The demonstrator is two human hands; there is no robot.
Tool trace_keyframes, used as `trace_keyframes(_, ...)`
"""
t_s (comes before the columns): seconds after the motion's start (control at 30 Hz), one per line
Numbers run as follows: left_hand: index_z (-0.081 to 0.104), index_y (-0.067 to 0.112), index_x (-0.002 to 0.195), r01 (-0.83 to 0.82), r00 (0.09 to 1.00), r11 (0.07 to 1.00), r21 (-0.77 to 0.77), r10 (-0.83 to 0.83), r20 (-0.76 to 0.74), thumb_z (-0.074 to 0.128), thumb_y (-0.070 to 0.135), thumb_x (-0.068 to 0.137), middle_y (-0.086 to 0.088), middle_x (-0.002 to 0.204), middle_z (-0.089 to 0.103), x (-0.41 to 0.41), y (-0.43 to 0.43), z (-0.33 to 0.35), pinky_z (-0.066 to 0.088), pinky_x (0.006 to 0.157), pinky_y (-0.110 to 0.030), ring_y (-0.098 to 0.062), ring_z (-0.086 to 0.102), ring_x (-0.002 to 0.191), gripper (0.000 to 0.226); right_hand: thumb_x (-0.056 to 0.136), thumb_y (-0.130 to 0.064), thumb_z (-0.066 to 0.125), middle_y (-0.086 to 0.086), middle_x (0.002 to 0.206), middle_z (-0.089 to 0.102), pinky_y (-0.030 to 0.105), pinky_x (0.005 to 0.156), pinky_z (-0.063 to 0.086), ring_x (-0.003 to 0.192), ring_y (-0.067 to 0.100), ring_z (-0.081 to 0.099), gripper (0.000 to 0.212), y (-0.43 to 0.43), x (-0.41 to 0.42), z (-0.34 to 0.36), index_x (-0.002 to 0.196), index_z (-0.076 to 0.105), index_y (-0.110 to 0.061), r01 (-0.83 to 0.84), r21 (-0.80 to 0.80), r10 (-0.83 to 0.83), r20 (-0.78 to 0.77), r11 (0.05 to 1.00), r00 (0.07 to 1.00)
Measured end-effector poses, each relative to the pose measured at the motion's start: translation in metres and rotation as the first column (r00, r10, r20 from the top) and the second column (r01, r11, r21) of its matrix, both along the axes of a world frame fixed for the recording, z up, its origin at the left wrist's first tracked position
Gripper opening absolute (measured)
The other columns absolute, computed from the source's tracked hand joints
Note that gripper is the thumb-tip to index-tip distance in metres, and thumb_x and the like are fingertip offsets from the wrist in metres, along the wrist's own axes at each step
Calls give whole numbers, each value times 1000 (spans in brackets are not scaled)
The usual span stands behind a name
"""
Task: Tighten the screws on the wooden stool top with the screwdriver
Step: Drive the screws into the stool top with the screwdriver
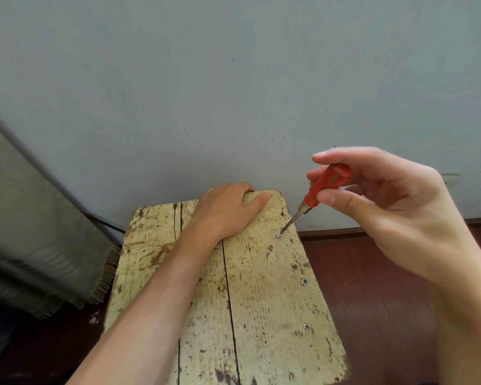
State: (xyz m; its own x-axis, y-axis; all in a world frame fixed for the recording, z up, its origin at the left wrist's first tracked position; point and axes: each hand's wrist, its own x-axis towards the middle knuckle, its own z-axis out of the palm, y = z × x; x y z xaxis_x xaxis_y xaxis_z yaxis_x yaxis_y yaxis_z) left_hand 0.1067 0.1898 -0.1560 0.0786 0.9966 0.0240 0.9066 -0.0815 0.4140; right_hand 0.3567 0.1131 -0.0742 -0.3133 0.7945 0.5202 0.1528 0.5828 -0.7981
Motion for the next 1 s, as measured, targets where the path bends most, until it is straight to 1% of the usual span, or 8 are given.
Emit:
trace_keyframes(0.07,66,37,120,-1,1000,1000,3,1,1,32,80,92,17,101,64,0,0,0,41,80,-37,-14,57,95,61,93,-18,80,1,104,78,60,85,57,108,27,77,37,0,-3,-1,125,72,-35,57,25,-57,22,998,998)
trace_keyframes(0.13,65,37,120,0,1000,1000,4,0,-2,33,80,92,16,103,65,0,0,0,41,80,-37,-15,59,97,61,93,-23,81,-2,102,77,53,81,55,104,27,76,36,0,-6,-1,124,71,-40,98,51,-100,45,994,994)
trace_keyframes(0.23,65,38,119,-5,1000,1000,8,5,1,34,80,92,15,106,68,0,0,0,40,80,-37,-18,61,100,59,94,-21,83,-3,102,77,45,80,53,102,26,75,33,0,-5,-1,121,74,-38,109,62,-113,60,992,992)
trace_keyframes(0.33,65,39,118,-5,1000,1000,11,5,5,34,79,92,14,108,69,0,0,0,40,79,-36,-18,62,102,57,95,-23,82,-1,104,78,45,79,52,106,27,75,32,1,-3,-1,124,75,-36,93,41,-95,57,995,994)
trace_keyframes(0.47,66,38,119,-2,1000,1000,16,1,5,35,78,93,14,109,70,0,0,0,40,79,-36,-17,62,101,57,97,-18,74,1,112,77,57,87,57,121,29,72,45,0,3,-1,139,69,-33,-18,-42,20,45,999,999)
trace_keyframes(0.63,66,37,117,-1,1000,1000,3,1,12,35,78,94,19,96,61,0,-2,1,42,78,-37,-15,61,96,56,100,-18,69,-1,127,77,50,101,58,122,25,74,48,-1,4,-2,145,66,-32,-52,-73,53,12,996,999)
trace_keyframes(0.87,65,37,117,8,1000,1000,11,-8,5,34,79,93,15,104,69,0,-1,0,43,77,-36,-16,62,97,58,97,-12,74,-2,115,79,62,96,57,113,24,77,43,1,0,-1,134,70,-34,17,-16,-17,36,1000,999)
trace_keyframes(1.0,66,37,116,10,1000,1000,11,-10,8,34,79,93,18,97,64,0,-1,0,42,76,-35,-15,62,95,57,96,-15,83,-4,103,75,47,86,56,103,23,76,44,-1,-6,-2,129,68,-40,98,31,-99,55,995,994)
